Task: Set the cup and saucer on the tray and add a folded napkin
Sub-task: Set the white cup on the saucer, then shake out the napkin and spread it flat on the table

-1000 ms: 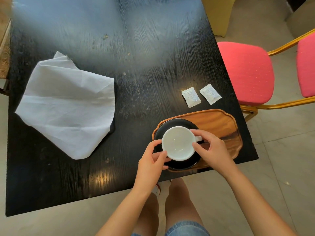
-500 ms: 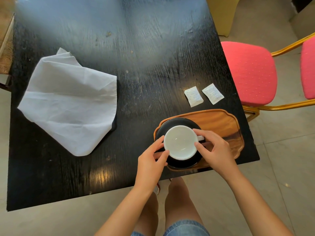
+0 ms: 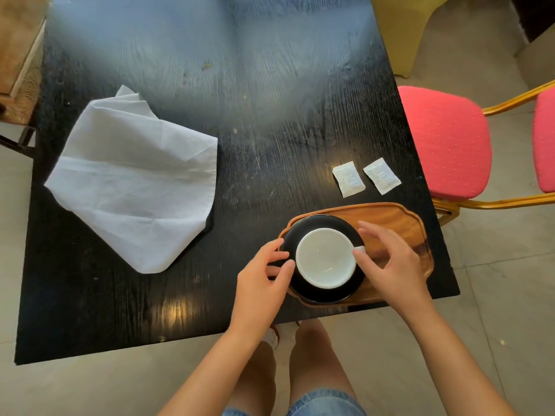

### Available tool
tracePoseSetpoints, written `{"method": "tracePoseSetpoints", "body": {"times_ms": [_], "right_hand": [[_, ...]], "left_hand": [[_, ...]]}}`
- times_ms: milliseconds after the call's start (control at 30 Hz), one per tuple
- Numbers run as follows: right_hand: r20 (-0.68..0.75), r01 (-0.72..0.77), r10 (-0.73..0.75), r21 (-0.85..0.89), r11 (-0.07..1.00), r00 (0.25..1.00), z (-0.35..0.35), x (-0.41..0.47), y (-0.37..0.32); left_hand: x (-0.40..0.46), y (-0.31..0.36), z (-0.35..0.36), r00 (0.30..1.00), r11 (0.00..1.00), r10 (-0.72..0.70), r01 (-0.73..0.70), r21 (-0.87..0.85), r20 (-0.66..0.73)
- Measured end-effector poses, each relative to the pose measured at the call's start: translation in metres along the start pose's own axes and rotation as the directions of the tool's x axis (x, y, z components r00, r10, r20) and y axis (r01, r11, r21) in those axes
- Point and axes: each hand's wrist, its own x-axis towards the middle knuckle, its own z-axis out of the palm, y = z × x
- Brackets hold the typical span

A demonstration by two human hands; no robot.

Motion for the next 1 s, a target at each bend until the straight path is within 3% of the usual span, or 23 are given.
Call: {"method": "tracePoseSetpoints", "body": {"times_ms": [67,167,267,367,467,533,667,800,867,1000], "right_hand": [[-0.056,0.074,-0.078,-0.067,0.995,0.995,-0.003,0.010,-0.017],[-0.015,0.250,-0.257,-0.183,0.951,0.966,0.010,0.039,-0.049],[0.133,0.426,-0.404,-0.289,0.858,0.905,0.051,0.074,-0.078],[0.359,0.614,-0.500,-0.396,0.683,0.788,0.105,0.102,-0.099],[0.619,0.739,-0.416,-0.475,0.477,0.666,0.150,0.118,-0.111],[0.676,0.743,-0.331,-0.515,0.427,0.659,0.173,0.123,-0.112],[0.599,0.737,-0.435,-0.484,0.472,0.672,0.202,0.121,-0.105],[0.485,0.733,-0.549,-0.454,0.507,0.680,0.209,0.113,-0.109],[0.440,0.713,-0.563,-0.381,0.589,0.700,0.209,0.103,-0.118],[0.400,0.562,-0.467,-0.159,0.812,0.788,0.199,0.085,-0.151]], "left_hand": [[0.007,0.000,-0.020,0.991,0.997,0.062,-0.057,0.047,-0.118],[0.022,-0.011,-0.057,0.947,0.990,0.091,-0.053,0.131,-0.307],[0.041,-0.038,-0.089,0.898,0.935,0.155,0.001,0.355,-0.412],[0.062,-0.064,-0.103,0.928,0.797,0.114,0.127,0.590,-0.354],[0.080,-0.079,-0.105,0.944,0.716,0.032,0.207,0.667,-0.328],[0.090,-0.081,-0.104,0.929,0.734,0.009,0.245,0.634,-0.371],[0.103,-0.078,-0.105,0.872,0.807,0.029,0.268,0.527,-0.488],[0.098,-0.072,-0.119,0.881,0.872,0.095,0.151,0.466,-0.463],[0.085,-0.065,-0.128,0.890,0.875,0.166,0.065,0.480,-0.424],[0.058,-0.039,-0.152,0.857,0.786,0.335,-0.024,0.618,-0.392]]}}
